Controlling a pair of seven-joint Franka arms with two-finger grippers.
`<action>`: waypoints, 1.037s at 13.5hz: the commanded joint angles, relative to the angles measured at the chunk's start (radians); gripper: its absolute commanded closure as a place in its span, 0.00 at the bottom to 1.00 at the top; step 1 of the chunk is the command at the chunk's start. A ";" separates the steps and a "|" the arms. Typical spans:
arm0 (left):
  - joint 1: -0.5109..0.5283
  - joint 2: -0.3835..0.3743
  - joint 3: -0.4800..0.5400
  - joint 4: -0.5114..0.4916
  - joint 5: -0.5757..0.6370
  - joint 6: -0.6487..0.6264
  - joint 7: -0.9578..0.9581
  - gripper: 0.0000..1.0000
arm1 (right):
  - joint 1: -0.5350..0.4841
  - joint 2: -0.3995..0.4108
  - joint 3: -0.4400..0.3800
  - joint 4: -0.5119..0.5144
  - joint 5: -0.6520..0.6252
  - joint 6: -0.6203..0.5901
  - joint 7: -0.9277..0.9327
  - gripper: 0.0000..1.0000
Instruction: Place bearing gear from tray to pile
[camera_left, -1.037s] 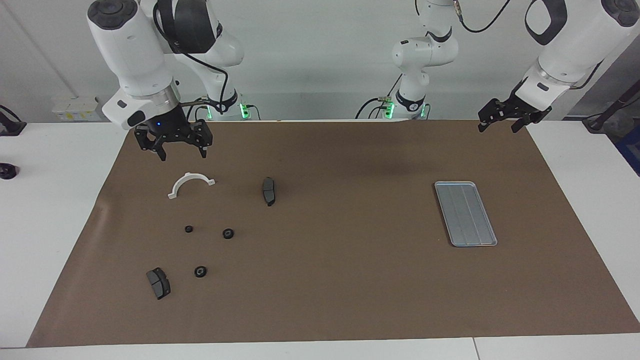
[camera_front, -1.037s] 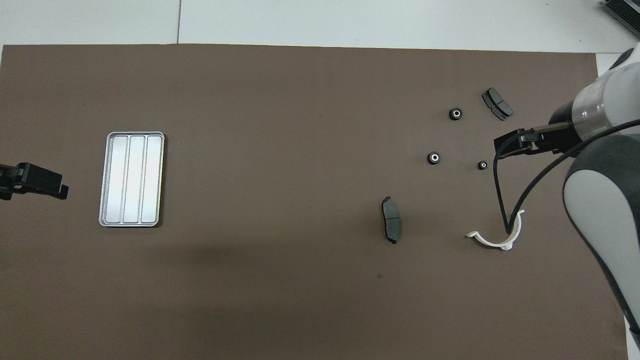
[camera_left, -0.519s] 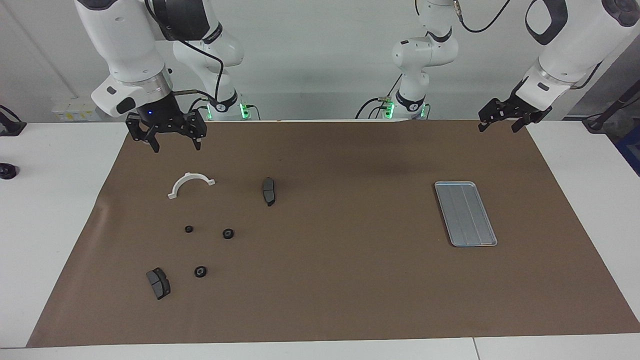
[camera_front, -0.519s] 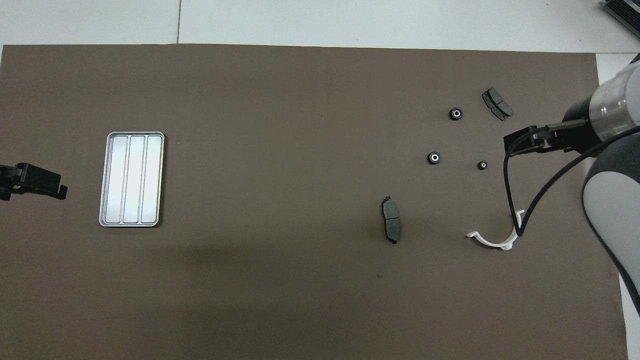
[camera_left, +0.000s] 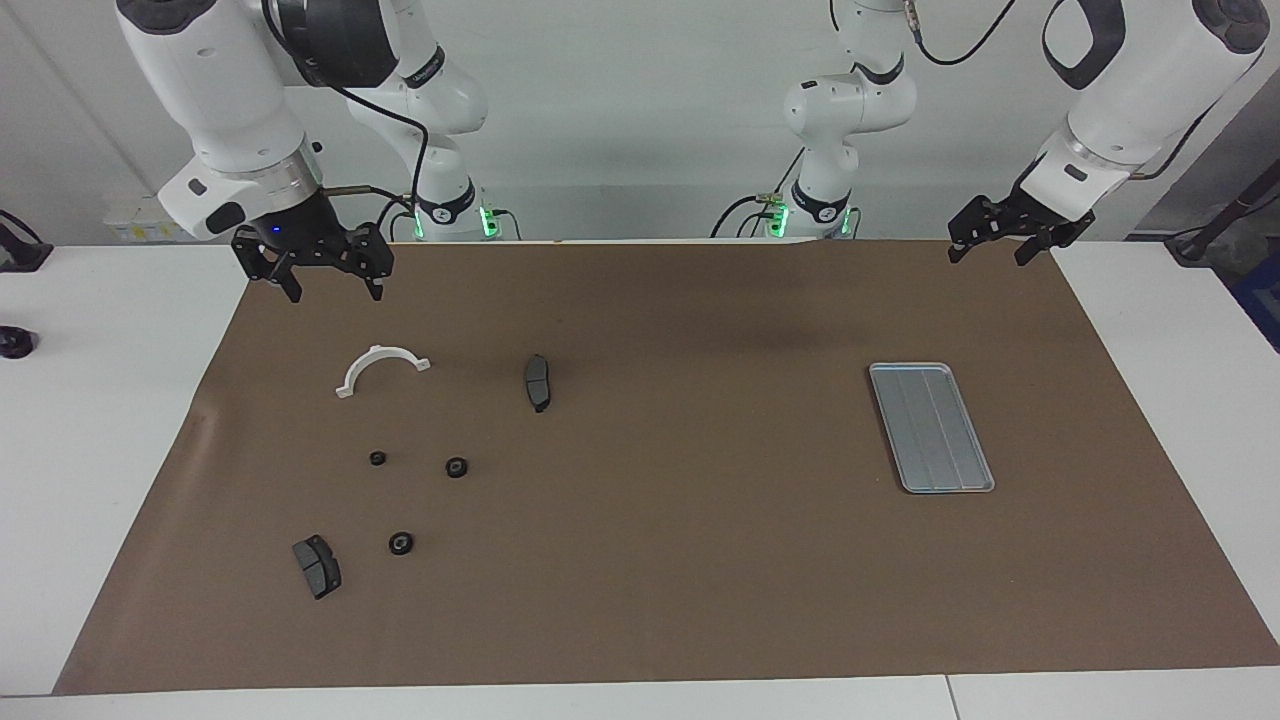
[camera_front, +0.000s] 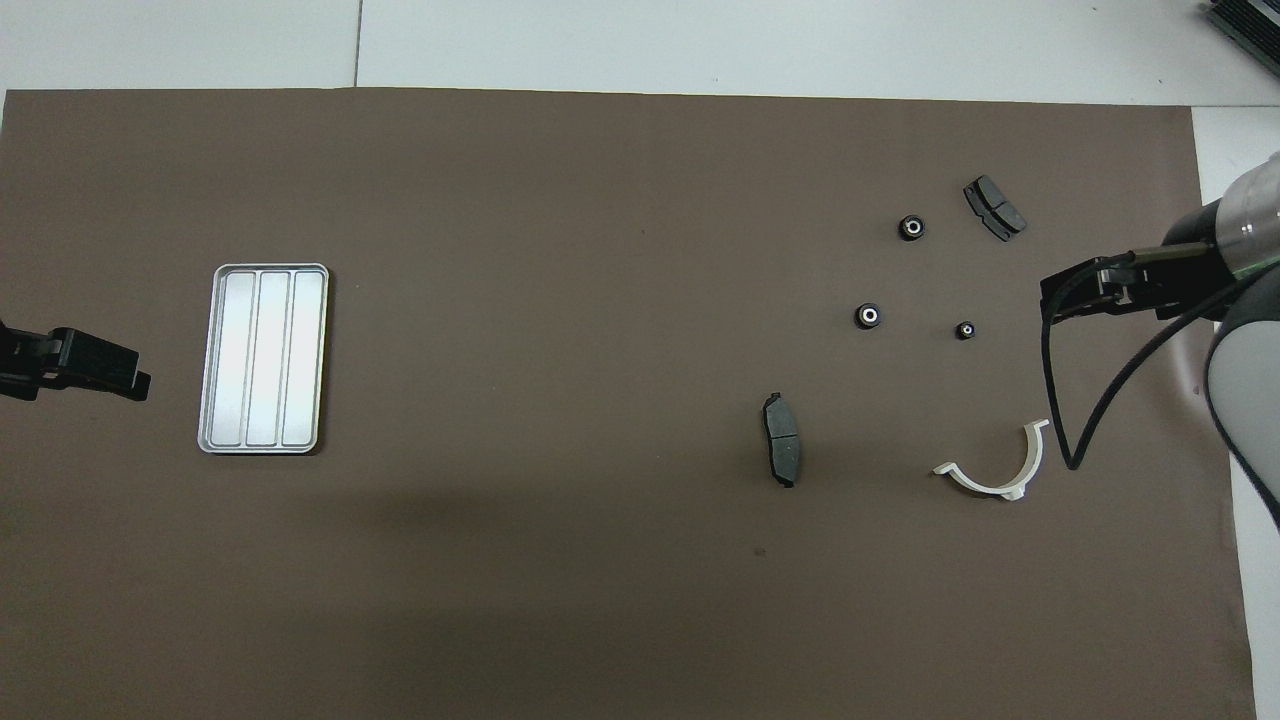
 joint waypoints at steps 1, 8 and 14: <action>-0.028 -0.049 0.001 -0.049 -0.012 0.009 0.004 0.00 | -0.014 -0.020 0.010 -0.017 0.016 -0.012 0.017 0.00; 0.011 -0.138 0.013 -0.226 -0.011 0.011 0.005 0.00 | -0.042 -0.017 0.009 -0.009 0.025 -0.027 0.015 0.00; 0.017 -0.133 0.013 -0.200 -0.011 0.014 0.005 0.00 | -0.017 -0.016 -0.028 -0.009 0.026 -0.029 0.015 0.00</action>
